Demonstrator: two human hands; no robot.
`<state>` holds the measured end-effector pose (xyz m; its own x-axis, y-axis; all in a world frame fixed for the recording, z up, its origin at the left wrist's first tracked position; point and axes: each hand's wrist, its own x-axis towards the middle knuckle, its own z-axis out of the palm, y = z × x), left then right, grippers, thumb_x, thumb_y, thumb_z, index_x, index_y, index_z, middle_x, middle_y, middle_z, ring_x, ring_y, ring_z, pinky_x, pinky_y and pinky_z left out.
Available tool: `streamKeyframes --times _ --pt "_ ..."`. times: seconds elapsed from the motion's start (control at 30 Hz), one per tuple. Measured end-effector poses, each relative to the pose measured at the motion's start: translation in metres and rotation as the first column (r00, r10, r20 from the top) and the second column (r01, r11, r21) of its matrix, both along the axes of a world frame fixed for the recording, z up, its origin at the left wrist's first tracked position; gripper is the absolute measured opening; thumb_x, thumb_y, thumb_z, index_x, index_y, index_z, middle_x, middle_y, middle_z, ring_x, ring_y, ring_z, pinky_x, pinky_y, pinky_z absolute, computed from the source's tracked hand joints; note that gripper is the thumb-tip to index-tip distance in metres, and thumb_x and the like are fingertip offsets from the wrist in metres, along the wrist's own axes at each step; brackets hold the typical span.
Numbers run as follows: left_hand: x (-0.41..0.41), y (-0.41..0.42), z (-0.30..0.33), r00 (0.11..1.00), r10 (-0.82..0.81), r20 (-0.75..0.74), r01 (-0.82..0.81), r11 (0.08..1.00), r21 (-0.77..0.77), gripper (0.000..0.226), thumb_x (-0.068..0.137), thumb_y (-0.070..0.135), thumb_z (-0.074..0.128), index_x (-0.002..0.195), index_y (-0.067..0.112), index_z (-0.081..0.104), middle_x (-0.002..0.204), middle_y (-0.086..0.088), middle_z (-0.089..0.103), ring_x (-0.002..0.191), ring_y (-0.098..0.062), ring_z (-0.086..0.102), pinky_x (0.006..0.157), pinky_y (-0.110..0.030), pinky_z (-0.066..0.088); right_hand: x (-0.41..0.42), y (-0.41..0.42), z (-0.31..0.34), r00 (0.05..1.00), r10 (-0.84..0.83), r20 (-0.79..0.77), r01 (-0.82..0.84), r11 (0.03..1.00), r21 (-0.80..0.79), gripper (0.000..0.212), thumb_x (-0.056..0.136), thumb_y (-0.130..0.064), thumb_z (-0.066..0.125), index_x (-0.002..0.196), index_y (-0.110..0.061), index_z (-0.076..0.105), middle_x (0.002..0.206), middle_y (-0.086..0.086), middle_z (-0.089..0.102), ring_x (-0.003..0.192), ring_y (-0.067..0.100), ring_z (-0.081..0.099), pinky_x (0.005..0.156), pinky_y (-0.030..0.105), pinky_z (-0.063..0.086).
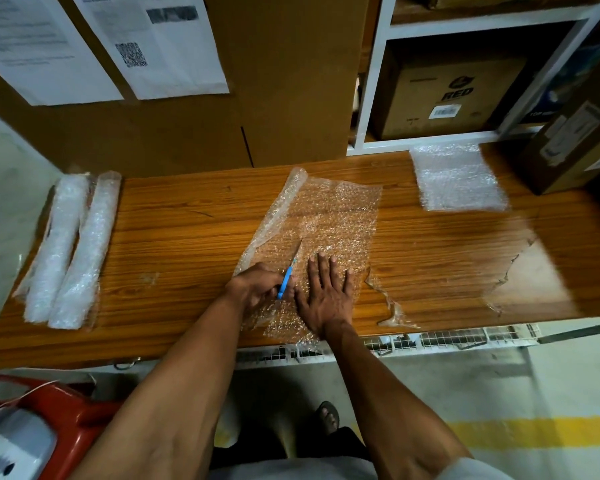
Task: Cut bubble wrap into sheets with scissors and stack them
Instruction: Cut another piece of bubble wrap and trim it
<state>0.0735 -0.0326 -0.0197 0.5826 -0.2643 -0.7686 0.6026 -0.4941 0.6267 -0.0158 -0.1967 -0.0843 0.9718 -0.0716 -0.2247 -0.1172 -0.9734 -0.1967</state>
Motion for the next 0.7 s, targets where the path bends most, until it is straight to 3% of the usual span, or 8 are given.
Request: streamKeyframes --times 0.23,0.37,0.5,0.6,0.7 --pt "0.008 0.004 -0.003 0.998 -0.015 -0.053 0.015 1.0 -0.005 0.03 0.091 0.026 0.078 0.103 -0.001 0.074 0.101 -0.019 0.078 0.049 -0.005 0.045 0.039 -0.015 0.031 0.001 -0.001 0.001 1.0 -0.011 -0.026 0.012 1.0 0.022 0.082 0.101 -0.071 0.001 0.164 -0.022 -0.02 0.17 0.007 -0.03 0.155 0.031 -0.03 0.127 0.058 -0.01" --pt "0.013 0.002 0.002 0.994 -0.003 -0.107 -0.004 0.998 -0.063 0.026 0.096 0.022 0.071 0.104 -0.003 0.072 0.113 -0.025 0.074 0.05 -0.006 0.054 0.037 -0.014 0.039 0.001 -0.002 0.003 1.0 -0.02 -0.016 0.021 0.999 0.048 0.083 0.099 -0.074 -0.001 0.164 -0.025 -0.019 0.17 0.007 -0.027 0.157 0.031 -0.027 0.127 0.059 -0.009" --pt "0.023 -0.003 0.006 0.989 -0.049 -0.14 0.035 0.995 -0.097 0.043 0.087 0.037 0.075 0.108 0.0 0.07 0.1 -0.02 0.077 0.047 -0.006 0.056 0.041 -0.014 0.043 0.001 -0.005 0.004 1.0 -0.004 -0.01 0.004 1.0 0.011 0.084 0.098 -0.077 -0.005 0.164 -0.027 -0.019 0.171 0.008 -0.026 0.157 0.031 -0.025 0.126 0.059 -0.01" --pt "0.034 -0.008 0.009 0.987 -0.045 -0.151 0.028 0.993 -0.113 0.037 0.1 0.033 0.065 0.114 -0.001 0.067 0.094 -0.018 0.076 0.045 -0.006 0.059 0.042 -0.014 0.046 0.002 -0.006 0.005 1.0 0.002 -0.009 -0.002 1.0 -0.017 0.086 0.097 -0.077 -0.006 0.165 -0.025 -0.015 0.171 0.009 -0.024 0.158 0.032 -0.024 0.127 0.059 -0.009" --pt "0.039 -0.012 0.013 0.989 -0.005 -0.146 -0.019 0.986 -0.166 0.027 0.103 0.024 0.062 0.12 0.003 0.066 0.092 -0.019 0.074 0.061 -0.015 0.073 0.043 -0.016 0.051 0.0 -0.006 0.006 1.0 0.008 -0.004 -0.008 0.999 -0.036 0.086 0.097 -0.077 -0.006 0.165 -0.025 -0.016 0.171 0.009 -0.025 0.158 0.032 -0.023 0.127 0.059 -0.008"
